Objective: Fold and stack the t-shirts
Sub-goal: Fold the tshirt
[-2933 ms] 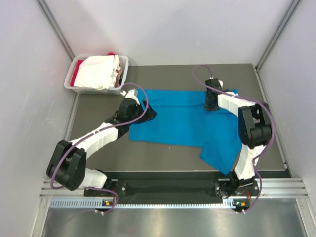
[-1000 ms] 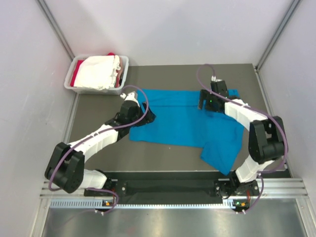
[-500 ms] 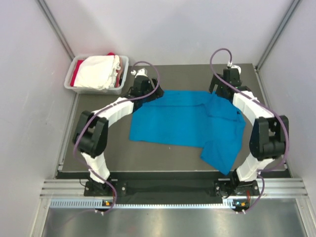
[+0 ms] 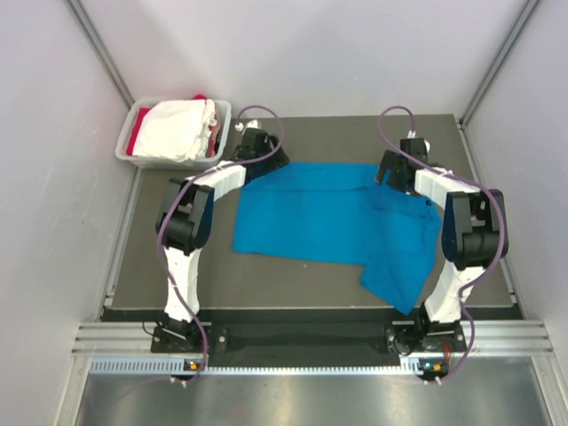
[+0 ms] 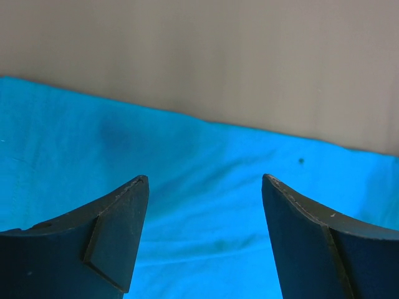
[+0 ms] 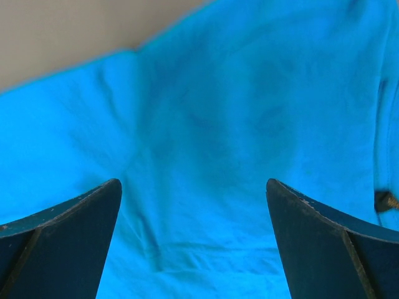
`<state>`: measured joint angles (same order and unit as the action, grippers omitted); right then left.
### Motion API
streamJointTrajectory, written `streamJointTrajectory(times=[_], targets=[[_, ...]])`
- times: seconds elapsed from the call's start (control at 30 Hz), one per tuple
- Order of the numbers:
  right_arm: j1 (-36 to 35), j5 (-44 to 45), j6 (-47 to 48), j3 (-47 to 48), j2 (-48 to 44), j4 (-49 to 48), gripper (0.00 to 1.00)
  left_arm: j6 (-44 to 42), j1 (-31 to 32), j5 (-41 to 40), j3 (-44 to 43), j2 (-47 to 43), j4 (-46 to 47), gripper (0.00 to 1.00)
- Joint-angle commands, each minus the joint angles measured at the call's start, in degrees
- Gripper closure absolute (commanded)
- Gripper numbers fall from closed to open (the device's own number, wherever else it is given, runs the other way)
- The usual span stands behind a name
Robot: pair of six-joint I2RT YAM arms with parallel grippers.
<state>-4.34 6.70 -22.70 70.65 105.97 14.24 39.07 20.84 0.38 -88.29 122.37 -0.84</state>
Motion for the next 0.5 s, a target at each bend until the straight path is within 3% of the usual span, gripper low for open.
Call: streamJointTrajectory(times=[0.0, 0.27, 0.47], targets=[[0.12, 0.68, -0.33, -4.55, -4.37, -1.15, 0.0, -0.92, -0.98, 1.37, -2.76, 0.59, 1.02, 0.22], [0.29, 0.16, 0.72, -9.39, -7.35, -0.62, 0.0, -1.01, -0.89, 1.9, -2.68, 0.77, 1.11, 0.23], [0.21, 0.59, 1.96, -2.73, -10.96, 1.84, 0.0, -2.16, -0.89, 1.9, -4.17, 1.03, -2.75, 0.23]])
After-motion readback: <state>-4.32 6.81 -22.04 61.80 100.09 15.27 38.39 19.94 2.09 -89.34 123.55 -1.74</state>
